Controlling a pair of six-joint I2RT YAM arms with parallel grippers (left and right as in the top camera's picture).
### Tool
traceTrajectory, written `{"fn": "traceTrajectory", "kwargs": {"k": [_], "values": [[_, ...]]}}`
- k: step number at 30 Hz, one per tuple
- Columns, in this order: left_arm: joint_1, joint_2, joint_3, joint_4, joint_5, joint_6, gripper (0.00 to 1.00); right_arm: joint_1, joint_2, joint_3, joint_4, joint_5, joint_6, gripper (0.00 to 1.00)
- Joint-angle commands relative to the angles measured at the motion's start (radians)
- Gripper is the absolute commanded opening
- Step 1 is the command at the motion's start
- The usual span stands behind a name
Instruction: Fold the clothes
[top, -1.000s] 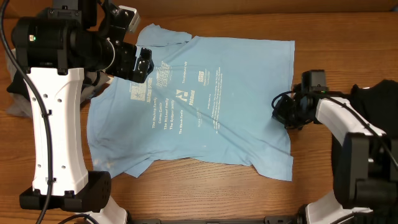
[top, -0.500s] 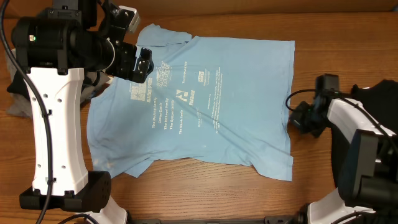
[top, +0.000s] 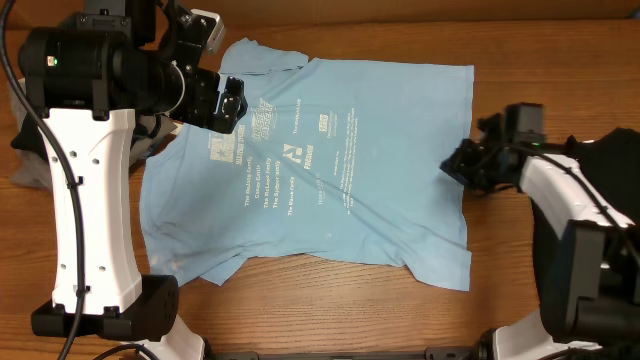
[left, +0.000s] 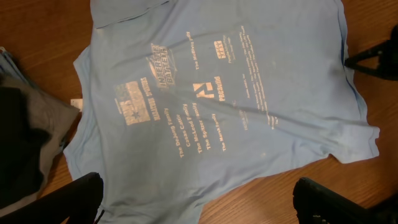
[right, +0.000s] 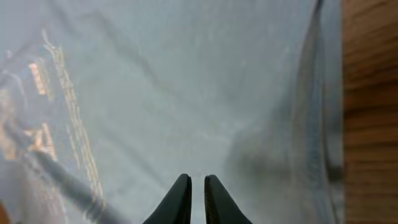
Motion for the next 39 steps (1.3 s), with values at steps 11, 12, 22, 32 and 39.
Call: {"fn": "traceTrajectory", "kwargs": {"k": [11, 12, 22, 32, 39], "values": [[-0.006, -0.001, 0.008, -0.003, -0.002, 0.007, 1.0, 0.032, 0.036, 0.004, 0.131, 0.32, 0.159, 0.04], [-0.006, -0.001, 0.008, -0.003, -0.002, 0.007, 1.0, 0.034, 0.042, 0.004, 0.132, 0.303, 0.159, 0.04], [-0.006, -0.001, 0.008, -0.003, -0.002, 0.007, 1.0, 0.039, 0.106, 0.004, 0.129, 0.287, 0.159, 0.04], [-0.006, -0.001, 0.008, -0.003, -0.002, 0.007, 1.0, 0.011, 0.113, 0.011, 0.018, 0.425, 0.159, 0.04], [-0.006, -0.001, 0.008, -0.003, -0.002, 0.007, 1.0, -0.03, 0.067, 0.039, 0.0, 0.301, 0.101, 0.04]]}}
